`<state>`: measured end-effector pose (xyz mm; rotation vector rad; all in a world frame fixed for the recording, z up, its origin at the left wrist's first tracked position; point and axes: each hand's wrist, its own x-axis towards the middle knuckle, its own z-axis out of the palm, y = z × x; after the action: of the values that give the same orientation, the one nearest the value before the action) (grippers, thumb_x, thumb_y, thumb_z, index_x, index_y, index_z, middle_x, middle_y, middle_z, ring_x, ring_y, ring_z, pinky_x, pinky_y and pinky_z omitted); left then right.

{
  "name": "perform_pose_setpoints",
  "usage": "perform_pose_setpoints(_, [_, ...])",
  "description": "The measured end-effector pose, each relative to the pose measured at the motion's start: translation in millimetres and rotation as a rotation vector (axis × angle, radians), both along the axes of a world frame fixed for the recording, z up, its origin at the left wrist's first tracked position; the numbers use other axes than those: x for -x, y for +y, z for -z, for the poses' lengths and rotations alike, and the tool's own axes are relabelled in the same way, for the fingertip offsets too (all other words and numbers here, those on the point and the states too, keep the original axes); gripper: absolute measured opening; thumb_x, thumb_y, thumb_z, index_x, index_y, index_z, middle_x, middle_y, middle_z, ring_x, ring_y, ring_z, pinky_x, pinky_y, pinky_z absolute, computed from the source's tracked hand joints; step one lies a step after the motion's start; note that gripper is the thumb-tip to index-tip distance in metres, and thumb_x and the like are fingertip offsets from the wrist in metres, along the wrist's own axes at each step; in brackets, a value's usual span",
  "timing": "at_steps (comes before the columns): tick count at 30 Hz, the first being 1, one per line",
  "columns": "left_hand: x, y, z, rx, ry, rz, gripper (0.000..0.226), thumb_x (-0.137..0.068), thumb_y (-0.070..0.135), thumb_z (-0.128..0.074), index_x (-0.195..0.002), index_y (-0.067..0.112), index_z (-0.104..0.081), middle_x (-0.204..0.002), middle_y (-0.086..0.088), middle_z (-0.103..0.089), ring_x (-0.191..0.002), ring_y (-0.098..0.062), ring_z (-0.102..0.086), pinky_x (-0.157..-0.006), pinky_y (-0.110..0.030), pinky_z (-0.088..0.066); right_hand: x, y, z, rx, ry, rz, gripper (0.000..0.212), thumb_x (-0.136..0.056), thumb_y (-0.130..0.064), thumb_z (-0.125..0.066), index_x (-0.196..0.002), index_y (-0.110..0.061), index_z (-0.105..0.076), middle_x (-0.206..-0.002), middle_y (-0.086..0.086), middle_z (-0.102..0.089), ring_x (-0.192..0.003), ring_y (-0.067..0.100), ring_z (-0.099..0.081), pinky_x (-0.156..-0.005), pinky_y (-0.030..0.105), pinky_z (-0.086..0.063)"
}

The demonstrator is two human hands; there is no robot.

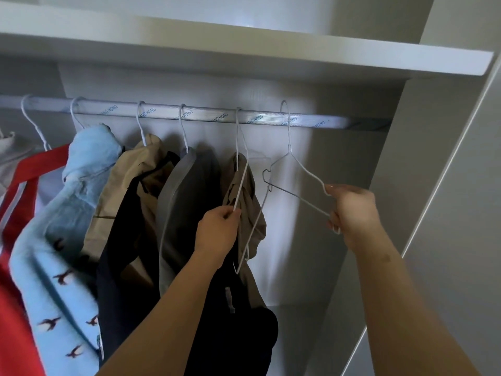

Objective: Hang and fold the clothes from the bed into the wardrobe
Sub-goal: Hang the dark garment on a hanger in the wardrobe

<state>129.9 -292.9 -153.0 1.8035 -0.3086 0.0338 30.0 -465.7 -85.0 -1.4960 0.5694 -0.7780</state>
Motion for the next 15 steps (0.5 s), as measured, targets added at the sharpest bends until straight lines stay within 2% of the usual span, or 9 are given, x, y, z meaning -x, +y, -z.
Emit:
perform_pose_setpoints(2, [2.0,-0.9,-0.5,-0.011,-0.011,-0.001,0.020,-0.095,0.028,-0.049,-0.087,0.022,-0.067,-0.064,0.002,-0.059,-0.055,-0.012,-0.053,-0.056,-0.028,-0.046,1.7,1.8,4.4,-0.008,-0.031,-0.007,0.017,-0.087,-0.006,-0.058,-0.071,-0.014,-0.060,-0.028,-0.009,-0.030,-0.025,0.009,-0.025,-0.045,0.024,-0.027])
perform_pose_setpoints(7, [3.2,-2.4,-2.4,-0.028,-0.022,-0.036,0.027,-0.095,0.027,-0.049,-0.071,0.024,-0.062,-0.078,-0.016,-0.066,-0.066,-0.025,-0.057,-0.070,-0.041,-0.055,4.0,-0.8,7.7,-0.043,-0.176,0.114,0.016,-0.086,0.001,-0.056,-0.083,-0.014,-0.061,-0.037,-0.008,-0.041,-0.027,0.003,-0.031,-0.039,0.019,-0.029])
perform_pose_setpoints(9, [3.7,-4.5,-1.3,-0.029,-0.013,-0.046,0.028,-0.095,0.027,-0.049,-0.071,0.021,-0.061,-0.082,-0.019,-0.066,-0.067,-0.027,-0.057,-0.072,-0.040,-0.055,4.6,-3.6,8.2,-0.043,-0.189,0.145,0.015,-0.086,0.002,-0.054,-0.092,-0.011,-0.060,-0.034,-0.010,-0.040,-0.027,0.004,-0.030,-0.036,0.017,-0.027])
perform_pose_setpoints(11, [3.6,-7.8,0.8,-0.027,-0.007,-0.045,0.028,-0.095,0.027,-0.049,-0.075,0.014,-0.064,-0.082,-0.021,-0.064,-0.065,-0.025,-0.055,-0.070,-0.037,-0.053,6.7,-5.5,12.4,-0.016,-0.149,0.152,0.015,-0.086,0.001,-0.054,-0.093,-0.011,-0.060,-0.029,-0.009,-0.037,-0.026,0.004,-0.029,-0.033,0.016,-0.025])
perform_pose_setpoints(15, [3.4,-12.6,4.5,-0.006,0.027,-0.023,0.026,-0.095,0.028,-0.049,-0.077,0.016,-0.064,-0.070,-0.013,-0.059,-0.059,-0.019,-0.050,-0.064,-0.032,-0.049,6.8,-5.0,21.7,-0.073,-0.160,0.116,0.019,-0.086,0.003,-0.052,-0.082,-0.014,-0.060,-0.028,-0.009,-0.035,-0.026,0.005,-0.028,-0.034,0.014,-0.024])
